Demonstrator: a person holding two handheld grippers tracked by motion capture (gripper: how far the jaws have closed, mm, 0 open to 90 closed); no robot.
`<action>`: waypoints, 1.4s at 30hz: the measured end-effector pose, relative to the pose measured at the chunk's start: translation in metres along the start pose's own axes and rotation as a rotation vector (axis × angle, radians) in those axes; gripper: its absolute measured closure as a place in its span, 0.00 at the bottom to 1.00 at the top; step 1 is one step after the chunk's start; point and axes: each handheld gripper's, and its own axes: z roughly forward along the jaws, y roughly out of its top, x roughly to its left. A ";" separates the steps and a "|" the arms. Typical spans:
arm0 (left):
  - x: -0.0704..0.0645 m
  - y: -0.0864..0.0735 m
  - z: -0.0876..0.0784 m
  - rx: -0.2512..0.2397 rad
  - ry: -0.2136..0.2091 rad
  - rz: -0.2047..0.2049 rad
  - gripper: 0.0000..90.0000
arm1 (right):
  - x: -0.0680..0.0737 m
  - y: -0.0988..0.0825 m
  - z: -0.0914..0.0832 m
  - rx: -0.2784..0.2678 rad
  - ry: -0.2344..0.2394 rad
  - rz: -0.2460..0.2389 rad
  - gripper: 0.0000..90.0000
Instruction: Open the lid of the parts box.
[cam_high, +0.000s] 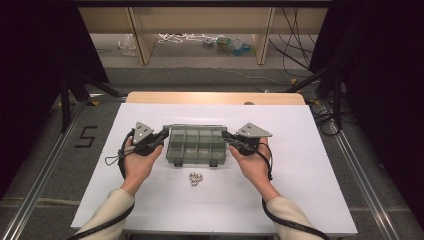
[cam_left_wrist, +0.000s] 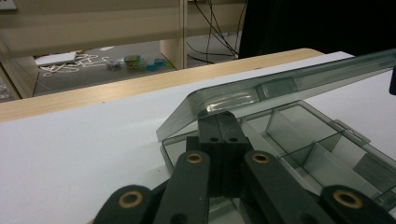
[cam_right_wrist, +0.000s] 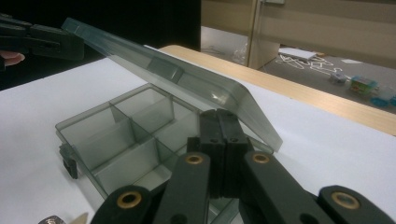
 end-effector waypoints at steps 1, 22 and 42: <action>0.000 0.000 0.000 0.000 0.001 0.002 1.00 | 0.000 0.000 0.000 -0.001 0.000 0.000 1.00; -0.001 0.003 0.004 -0.006 -0.004 0.010 1.00 | -0.005 -0.002 0.001 -0.031 -0.118 -0.005 0.83; 0.005 -0.002 0.004 -0.019 0.082 0.066 0.49 | -0.003 0.006 0.006 -0.032 -0.162 -0.007 0.87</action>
